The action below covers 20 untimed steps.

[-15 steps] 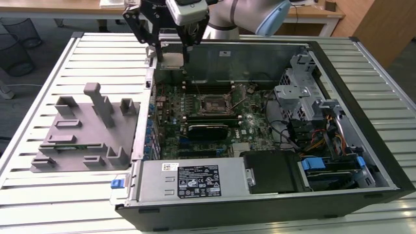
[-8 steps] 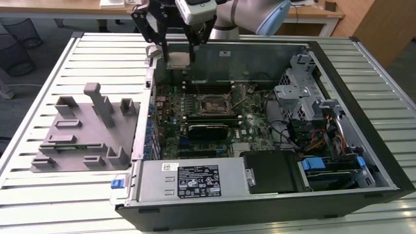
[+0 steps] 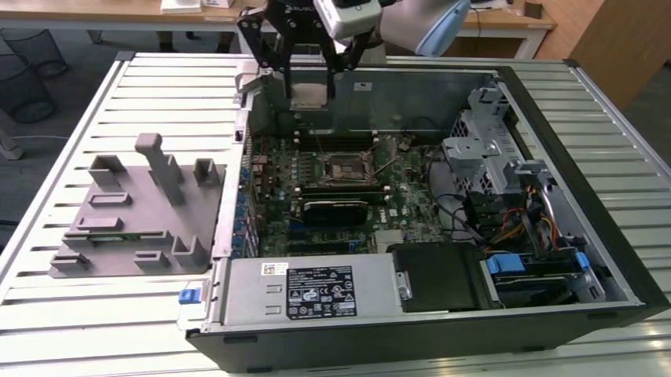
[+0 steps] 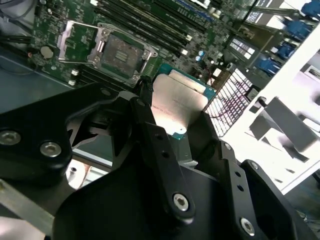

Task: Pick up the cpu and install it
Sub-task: 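Pick up the cpu and move it towards the insertion slot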

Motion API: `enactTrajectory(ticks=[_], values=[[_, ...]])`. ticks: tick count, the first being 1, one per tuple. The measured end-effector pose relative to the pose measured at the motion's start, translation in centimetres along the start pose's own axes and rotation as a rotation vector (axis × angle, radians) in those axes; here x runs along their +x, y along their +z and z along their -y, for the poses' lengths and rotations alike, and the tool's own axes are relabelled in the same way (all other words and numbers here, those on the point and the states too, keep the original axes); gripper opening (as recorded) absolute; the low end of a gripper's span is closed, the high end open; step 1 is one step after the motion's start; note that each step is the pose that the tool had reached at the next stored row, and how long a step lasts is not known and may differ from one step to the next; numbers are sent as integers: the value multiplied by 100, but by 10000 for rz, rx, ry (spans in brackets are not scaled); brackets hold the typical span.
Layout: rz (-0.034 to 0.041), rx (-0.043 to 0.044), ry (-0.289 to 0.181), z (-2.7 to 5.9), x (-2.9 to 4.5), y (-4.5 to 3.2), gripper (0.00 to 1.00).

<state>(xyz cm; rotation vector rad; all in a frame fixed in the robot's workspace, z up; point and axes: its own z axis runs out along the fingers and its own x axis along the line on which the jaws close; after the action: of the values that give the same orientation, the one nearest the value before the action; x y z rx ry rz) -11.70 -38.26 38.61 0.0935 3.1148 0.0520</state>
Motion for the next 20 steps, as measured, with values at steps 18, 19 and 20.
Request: enactTrajectory(ticks=[18, 19, 20], values=[[-1, -51, -12, -127, -346, 30, 53], [2, -67, -12, -137, -347, 33, 53], [4, -81, -12, -148, -348, 35, 53]])
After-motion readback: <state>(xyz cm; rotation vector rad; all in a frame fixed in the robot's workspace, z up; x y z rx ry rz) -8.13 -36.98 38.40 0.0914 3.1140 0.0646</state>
